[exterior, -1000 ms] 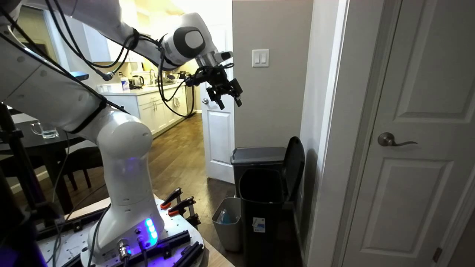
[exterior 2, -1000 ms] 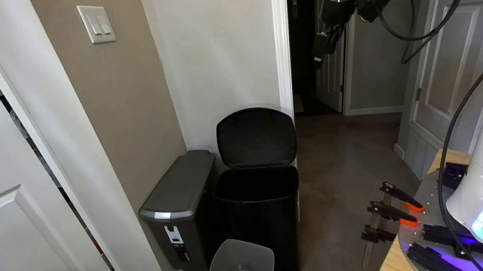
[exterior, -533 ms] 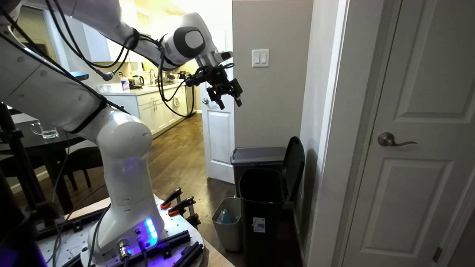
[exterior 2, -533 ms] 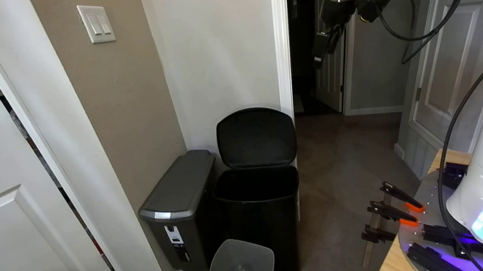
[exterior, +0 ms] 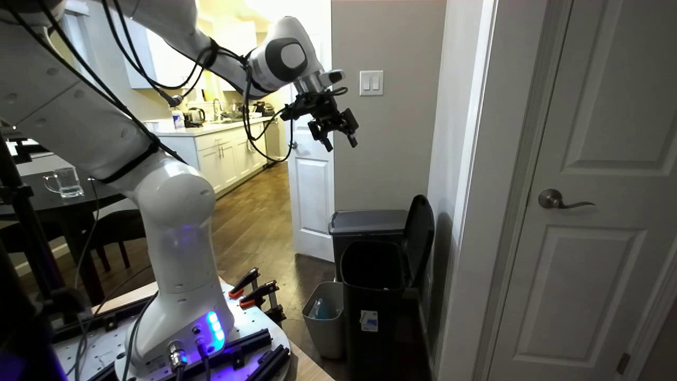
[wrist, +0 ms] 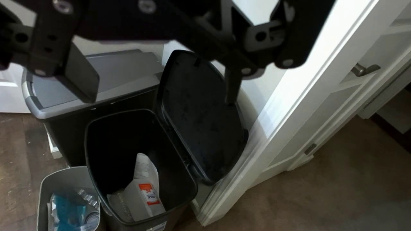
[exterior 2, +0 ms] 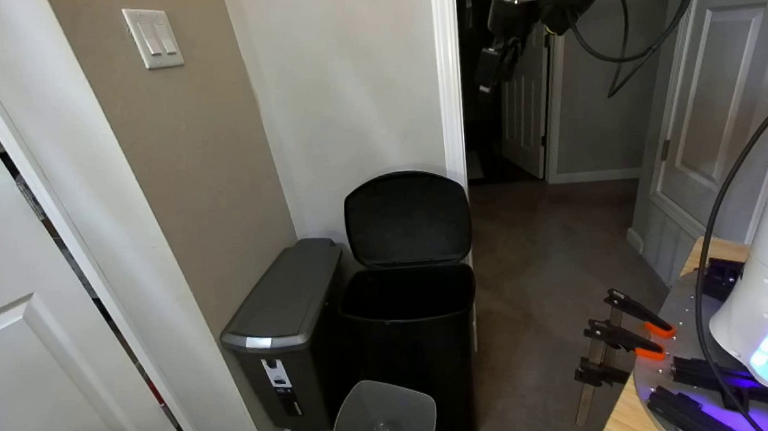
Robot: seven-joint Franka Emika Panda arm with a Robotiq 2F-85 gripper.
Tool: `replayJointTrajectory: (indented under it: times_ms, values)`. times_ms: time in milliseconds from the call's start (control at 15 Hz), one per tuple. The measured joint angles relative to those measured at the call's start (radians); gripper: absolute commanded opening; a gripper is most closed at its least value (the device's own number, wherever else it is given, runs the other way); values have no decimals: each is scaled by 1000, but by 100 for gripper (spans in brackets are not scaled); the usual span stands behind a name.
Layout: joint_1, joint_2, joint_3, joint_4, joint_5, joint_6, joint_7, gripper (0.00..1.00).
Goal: Close the dust bin
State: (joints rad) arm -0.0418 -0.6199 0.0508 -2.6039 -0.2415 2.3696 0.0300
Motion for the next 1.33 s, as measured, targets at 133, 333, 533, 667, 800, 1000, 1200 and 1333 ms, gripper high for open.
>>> replayJointTrajectory:
  times_ms: [133, 333, 533, 667, 800, 1000, 1200, 1333]
  values:
    - [-10, 76, 0, 57, 0, 21, 0, 100]
    - [-13, 188, -2, 152, 0, 33, 0, 100]
    - [-14, 293, -9, 242, 0, 33, 0, 100]
    - [-14, 357, -18, 298, 0, 33, 0, 100]
    - [-14, 418, -30, 354, 0, 33, -3, 100]
    - [-14, 504, -50, 441, -1, 33, -10, 100]
    - [-14, 587, -71, 533, -1, 31, -14, 100]
    - [-14, 640, -79, 595, -1, 26, -18, 100]
